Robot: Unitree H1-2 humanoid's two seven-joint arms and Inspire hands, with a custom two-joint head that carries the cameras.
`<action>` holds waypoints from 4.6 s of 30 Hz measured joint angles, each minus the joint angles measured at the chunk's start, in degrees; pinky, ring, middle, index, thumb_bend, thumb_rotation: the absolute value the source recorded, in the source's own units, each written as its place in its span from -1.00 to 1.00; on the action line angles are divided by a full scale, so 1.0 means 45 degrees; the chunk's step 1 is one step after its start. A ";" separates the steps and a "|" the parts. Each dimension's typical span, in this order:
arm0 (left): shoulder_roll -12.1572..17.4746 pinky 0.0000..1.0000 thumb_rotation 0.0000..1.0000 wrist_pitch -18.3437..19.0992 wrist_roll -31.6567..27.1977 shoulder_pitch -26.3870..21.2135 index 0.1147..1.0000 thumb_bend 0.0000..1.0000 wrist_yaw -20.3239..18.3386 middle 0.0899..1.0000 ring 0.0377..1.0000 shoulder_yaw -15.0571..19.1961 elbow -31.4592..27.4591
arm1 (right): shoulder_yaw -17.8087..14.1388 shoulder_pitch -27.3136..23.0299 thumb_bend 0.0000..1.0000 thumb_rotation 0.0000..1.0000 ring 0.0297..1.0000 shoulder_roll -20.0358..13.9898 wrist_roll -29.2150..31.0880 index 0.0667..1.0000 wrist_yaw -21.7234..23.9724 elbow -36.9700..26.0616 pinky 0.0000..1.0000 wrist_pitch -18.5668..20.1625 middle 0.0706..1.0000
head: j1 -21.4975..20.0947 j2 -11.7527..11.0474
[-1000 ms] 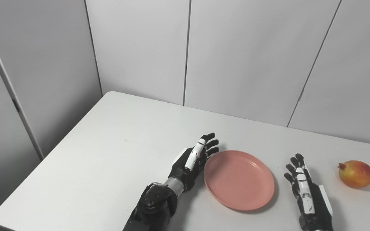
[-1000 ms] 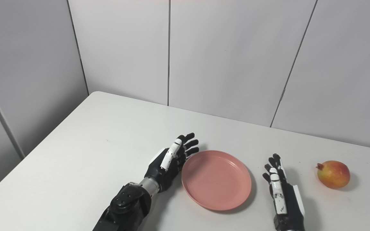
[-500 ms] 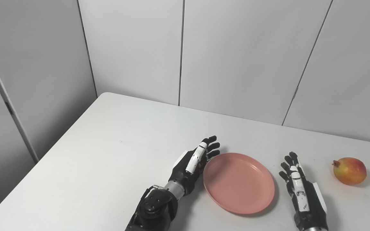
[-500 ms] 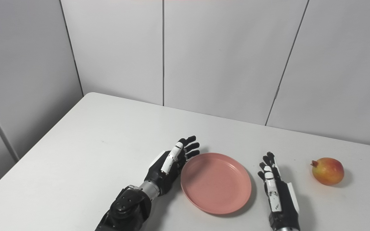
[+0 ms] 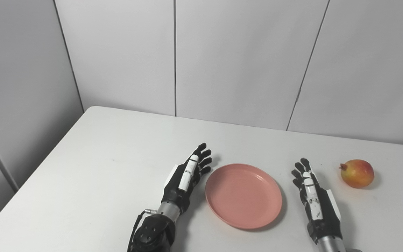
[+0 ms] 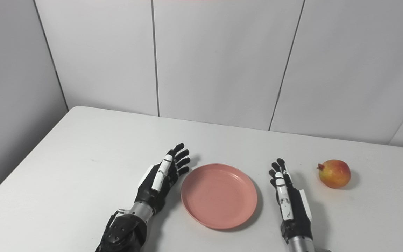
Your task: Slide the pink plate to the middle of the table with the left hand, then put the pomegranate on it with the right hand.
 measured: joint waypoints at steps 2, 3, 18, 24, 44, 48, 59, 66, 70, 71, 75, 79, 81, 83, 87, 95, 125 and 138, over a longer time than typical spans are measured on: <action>0.0059 0.81 1.00 -0.0210 -0.0003 0.0015 0.82 -0.19 -0.0080 0.85 0.85 0.0076 0.0140 | -0.0025 0.0114 -0.42 1.00 0.81 -0.0007 -0.0165 0.86 -0.0181 -0.0404 0.80 0.0072 0.82 | -0.0002 0.0000; 0.0080 0.82 1.00 -0.0257 -0.0004 0.0014 0.82 -0.19 -0.0091 0.84 0.85 0.0124 0.0198 | -0.0103 0.0111 -0.39 1.00 0.79 -0.0027 -0.0225 0.83 -0.0224 -0.0668 0.78 0.0091 0.81 | -0.0544 -0.0078; 0.0350 0.85 1.00 -0.0851 -0.0274 -0.0209 0.84 -0.24 -0.0476 0.86 0.87 0.0533 0.0884 | -0.0077 -0.0494 0.11 0.74 0.70 -0.1315 -0.3802 0.71 -0.0920 -0.2709 0.57 0.0636 0.73 | -0.2970 -0.0957; 0.0532 0.87 1.00 -0.0950 -0.0279 -0.0401 0.83 -0.26 -0.0719 0.86 0.87 0.0608 0.1190 | -0.0179 -0.0736 0.26 0.72 0.67 -0.1886 -0.5046 0.73 -0.1084 -0.2896 0.53 0.0923 0.71 | -0.3809 -0.1444; 0.0637 0.92 1.00 -0.1172 -0.0809 -0.0495 0.87 -0.30 -0.1163 0.89 0.89 0.0822 0.1434 | -0.0865 -0.1678 0.76 0.21 0.79 -0.4547 -0.7804 0.88 -0.1196 -0.3187 0.62 0.0934 0.86 | -0.4806 -0.1680; 0.0666 0.91 1.00 -0.1168 -0.0822 -0.0494 0.86 -0.31 -0.1219 0.89 0.89 0.0851 0.1432 | -0.0776 -0.1748 0.83 0.08 0.79 -0.4958 -0.8469 0.92 -0.1100 -0.2822 0.57 0.1002 0.90 | -0.4944 -0.1602; 0.0702 0.93 1.00 -0.1115 -0.1113 -0.0492 0.86 -0.33 -0.1320 0.89 0.90 0.0921 0.1393 | 0.0064 -0.2519 0.98 0.09 0.88 -0.5818 -1.0008 0.98 0.0408 -0.1473 0.72 0.2776 0.93 | -0.5236 -0.1329; 0.0817 0.92 1.00 -0.0999 -0.1348 -0.0473 0.86 -0.32 -0.1399 0.89 0.90 0.0931 0.1314 | 0.0565 -0.2868 1.00 0.04 0.86 -0.5925 -1.0021 0.95 0.0889 -0.0738 0.72 0.2943 0.91 | -0.5354 -0.1211; 0.1019 0.92 1.00 -0.0841 -0.1395 -0.0429 0.85 -0.31 -0.1526 0.89 0.90 0.1061 0.1216 | 0.0822 -0.3069 1.00 0.02 0.84 -0.5935 -1.0134 0.97 0.1005 -0.0252 0.62 0.3074 0.93 | -0.5373 -0.1055; 0.1051 0.91 1.00 -0.0820 -0.1395 -0.0424 0.85 -0.31 -0.1529 0.88 0.89 0.1091 0.1211 | 0.0882 -0.3138 1.00 0.02 0.84 -0.5935 -1.0182 0.96 0.1092 -0.0154 0.59 0.3203 0.94 | -0.5373 -0.1016; 0.1065 0.92 1.00 -0.0766 -0.1391 -0.0405 0.85 -0.31 -0.1531 0.89 0.89 0.1170 0.1180 | 0.1004 -0.3397 1.00 0.01 0.84 -0.5933 -1.0132 0.97 0.1264 0.0098 0.60 0.3450 0.94 | -0.5393 -0.0977; 0.1063 0.91 1.00 -0.0721 -0.1392 -0.0404 0.84 -0.31 -0.1534 0.88 0.88 0.1197 0.1167 | 0.1180 -0.3661 1.00 0.02 0.83 -0.5934 -0.9866 0.96 0.1680 0.0479 0.58 0.3574 0.93 | -0.5315 -0.0860; 0.1061 0.90 1.00 -0.0711 -0.1391 -0.0401 0.83 -0.30 -0.1534 0.87 0.88 0.1201 0.1148 | 0.1319 -0.3743 1.00 0.01 0.82 -0.5935 -0.9805 0.95 0.1819 0.0760 0.57 0.3581 0.90 | -0.5315 -0.0860; 0.1060 0.90 1.00 -0.0693 -0.1391 -0.0394 0.83 -0.30 -0.1534 0.87 0.88 0.1204 0.1124 | 0.1401 -0.3764 1.00 0.00 0.80 -0.5937 -0.9781 0.93 0.1905 0.0912 0.57 0.3593 0.89 | -0.5315 -0.0860; 0.1062 0.91 1.00 -0.0641 -0.1393 -0.0357 0.84 -0.29 -0.1562 0.87 0.88 0.1242 0.1021 | 0.1528 -0.3833 1.00 -0.04 0.74 -0.5962 -0.9689 0.90 0.1944 0.1324 0.53 0.3592 0.86 | -0.5373 -0.0762; 0.1066 0.90 1.00 -0.0573 -0.1397 -0.0313 0.83 -0.27 -0.1584 0.86 0.87 0.1269 0.0937 | 0.1597 -0.3898 1.00 -0.15 0.69 -0.6160 -0.9340 0.86 0.1946 0.1635 0.48 0.3587 0.83 | -0.5373 -0.0567; 0.1141 0.91 1.00 -0.0345 -0.1392 -0.0163 0.84 -0.24 -0.1707 0.87 0.87 0.1239 0.0676 | 0.2284 -0.4728 0.92 -0.32 0.66 -0.6243 -0.8544 0.75 0.1243 0.3942 0.49 0.3428 0.74 | -0.5198 -0.0254; 0.1195 0.93 1.00 -0.0278 -0.1380 -0.0079 0.85 -0.25 -0.1706 0.88 0.89 0.1232 0.0539 | 0.2539 -0.4949 0.80 -0.35 0.59 -0.6137 -0.8172 0.65 0.0851 0.4418 0.44 0.3419 0.65 | -0.5139 -0.0177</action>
